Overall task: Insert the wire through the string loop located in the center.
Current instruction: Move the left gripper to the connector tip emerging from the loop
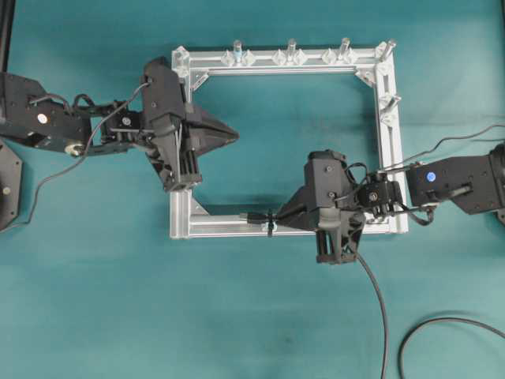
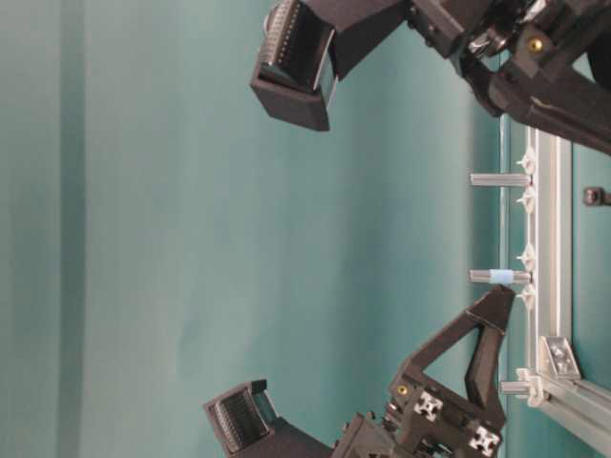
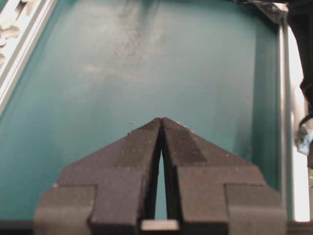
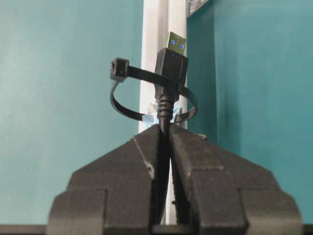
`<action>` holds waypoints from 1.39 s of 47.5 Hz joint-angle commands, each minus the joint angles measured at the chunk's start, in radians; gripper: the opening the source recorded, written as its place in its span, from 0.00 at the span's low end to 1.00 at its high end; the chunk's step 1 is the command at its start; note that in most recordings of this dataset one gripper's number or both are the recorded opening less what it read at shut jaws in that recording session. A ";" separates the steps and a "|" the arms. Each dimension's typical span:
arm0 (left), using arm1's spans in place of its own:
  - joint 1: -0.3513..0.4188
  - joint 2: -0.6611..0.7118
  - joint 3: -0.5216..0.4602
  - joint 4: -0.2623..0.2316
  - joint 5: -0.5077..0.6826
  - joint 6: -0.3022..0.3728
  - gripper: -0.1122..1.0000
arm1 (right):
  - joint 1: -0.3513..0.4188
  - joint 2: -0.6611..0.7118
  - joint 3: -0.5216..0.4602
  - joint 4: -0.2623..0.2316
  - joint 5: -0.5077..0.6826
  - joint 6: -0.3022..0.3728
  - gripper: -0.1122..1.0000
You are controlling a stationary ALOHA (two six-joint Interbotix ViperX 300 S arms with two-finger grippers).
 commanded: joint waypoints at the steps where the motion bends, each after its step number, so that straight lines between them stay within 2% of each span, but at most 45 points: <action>1: -0.025 -0.025 -0.021 0.003 -0.005 -0.006 0.10 | -0.003 -0.009 -0.017 -0.002 -0.005 -0.003 0.16; 34: -0.233 -0.023 -0.055 0.003 0.066 -0.003 0.10 | -0.003 -0.011 -0.018 -0.002 -0.006 -0.003 0.16; 51: -0.256 -0.023 -0.064 0.003 0.135 -0.005 0.10 | -0.003 -0.011 -0.017 -0.002 -0.009 -0.003 0.16; 66: -0.256 -0.021 -0.066 0.003 0.150 -0.002 0.10 | -0.005 -0.009 -0.018 -0.002 -0.009 -0.003 0.16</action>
